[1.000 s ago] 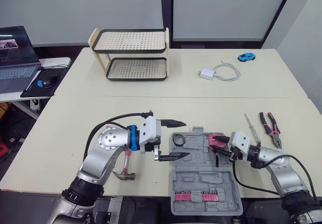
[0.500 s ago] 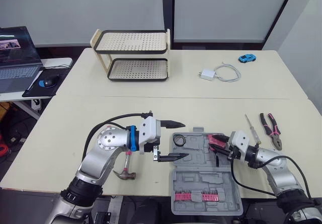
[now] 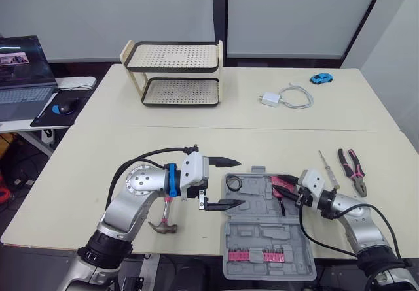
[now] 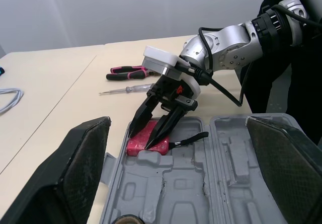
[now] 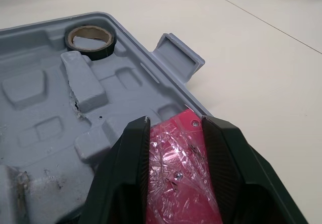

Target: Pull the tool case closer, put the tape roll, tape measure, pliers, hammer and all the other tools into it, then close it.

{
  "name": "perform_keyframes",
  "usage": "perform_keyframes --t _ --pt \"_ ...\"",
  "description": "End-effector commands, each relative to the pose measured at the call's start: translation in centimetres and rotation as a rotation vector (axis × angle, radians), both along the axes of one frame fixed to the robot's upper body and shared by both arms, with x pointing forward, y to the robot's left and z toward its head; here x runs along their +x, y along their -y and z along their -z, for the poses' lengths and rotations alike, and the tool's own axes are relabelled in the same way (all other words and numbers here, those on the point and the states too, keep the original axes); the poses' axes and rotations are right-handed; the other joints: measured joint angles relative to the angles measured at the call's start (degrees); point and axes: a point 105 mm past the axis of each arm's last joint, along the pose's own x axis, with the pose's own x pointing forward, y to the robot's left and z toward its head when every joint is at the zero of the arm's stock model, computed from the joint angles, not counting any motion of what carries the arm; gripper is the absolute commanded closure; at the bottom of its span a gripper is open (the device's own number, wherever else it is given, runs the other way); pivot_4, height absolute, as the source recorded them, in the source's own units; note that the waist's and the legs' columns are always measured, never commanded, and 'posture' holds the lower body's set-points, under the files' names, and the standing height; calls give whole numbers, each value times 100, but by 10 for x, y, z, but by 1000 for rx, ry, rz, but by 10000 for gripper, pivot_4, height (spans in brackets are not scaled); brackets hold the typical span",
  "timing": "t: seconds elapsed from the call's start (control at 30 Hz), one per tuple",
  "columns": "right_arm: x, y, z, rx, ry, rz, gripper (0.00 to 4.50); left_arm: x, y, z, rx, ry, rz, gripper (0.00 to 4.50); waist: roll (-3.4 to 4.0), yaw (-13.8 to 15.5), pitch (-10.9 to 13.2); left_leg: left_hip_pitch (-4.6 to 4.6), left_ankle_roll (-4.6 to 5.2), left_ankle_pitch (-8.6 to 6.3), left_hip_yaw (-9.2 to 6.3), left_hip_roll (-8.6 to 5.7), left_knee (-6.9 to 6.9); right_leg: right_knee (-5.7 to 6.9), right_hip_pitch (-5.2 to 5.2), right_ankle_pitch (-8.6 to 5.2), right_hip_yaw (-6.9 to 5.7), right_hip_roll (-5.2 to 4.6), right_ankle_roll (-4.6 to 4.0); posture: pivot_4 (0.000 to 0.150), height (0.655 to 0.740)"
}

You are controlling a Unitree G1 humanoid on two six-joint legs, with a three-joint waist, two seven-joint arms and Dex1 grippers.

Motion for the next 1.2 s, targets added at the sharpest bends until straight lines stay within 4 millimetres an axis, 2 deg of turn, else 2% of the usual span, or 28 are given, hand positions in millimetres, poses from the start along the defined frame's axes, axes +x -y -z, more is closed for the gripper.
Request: perform_keyframes --t 0.03,0.23,0.33,0.43,0.5,0.63,0.73,0.8,0.87,0.97,1.07,1.2 --pt "-4 6 -6 3 -8 8 27745 -1 -3 -12 -25 40 12 0 2 0 2 -2 0 0 0 -1 0 -1 -1 0 1 0 0 1500 7400" --pt "-9 2 -63 45 85 -40 27745 9 -28 -20 -22 27 -72 0 28 -14 18 -17 -2 -1 -1 -1 -4 -5 -16 0 2 -1 1 1500 7400" --pt "-17 12 -92 48 120 -29 19047 16 -56 -21 2 18 -152 0 30 -16 19 -17 0 -2 -2 0 -9 -6 -18 0 2 -1 1 1500 7400" --pt "-30 34 -120 21 141 -1 8102 24 -101 -27 6 -27 -302 0 32 -4 22 -23 1 -4 -7 0 -14 -11 -22 0 -1 0 1 1500 7400" --pt "-40 49 -128 7 125 12 894 26 -125 -28 13 -51 -384 0 30 4 24 -35 5 -7 -8 -1 -12 -12 -31 0 -3 -1 1 1500 7400" --pt "-66 82 -134 -28 24 32 367 23 -181 -33 33 -87 -569 0 29 22 25 -38 9 -9 -8 -1 -10 -15 -29 0 -8 -3 1 1500 7400" --pt "-76 105 -133 -74 -23 65 367 15 -207 -33 80 -107 -634 0 30 18 28 -37 13 -11 -6 1 -11 -15 -30 0 -7 -3 1 1500 7400" --pt "-77 139 -139 -142 -22 146 367 11 -246 -37 90 -151 -765 0 31 9 31 -35 15 -13 3 1 -11 -15 -29 0 -2 -3 1 1500 7400" --pt "-76 170 -146 -187 -13 227 367 2 -275 -35 120 -184 -847 0 33 -2 35 -34 17 -14 8 2 -13 -15 -30 -1 -1 -3 1 1500 7400" --pt "-77 205 -151 -235 -18 320 367 -12 -308 -24 163 -219 -943 0 46 -22 44 -27 22 -17 27 3 -24 -20 -34 -1 10 -4 1 1500 7400" --pt "-77 220 -146 -259 -19 348 367 -19 -321 -13 182 -238 -984 0 45 -21 46 -23 23 -18 34 8 -34 -24 -34 -1 10 -6 1 1500 7400" --pt "-74 226 -140 -268 -25 351 367 -18 -321 -10 181 -236 -986 0 48 -20 49 -23 22 -18 37 8 -34 -23 -35 -1 12 -8 1 1500 7400"
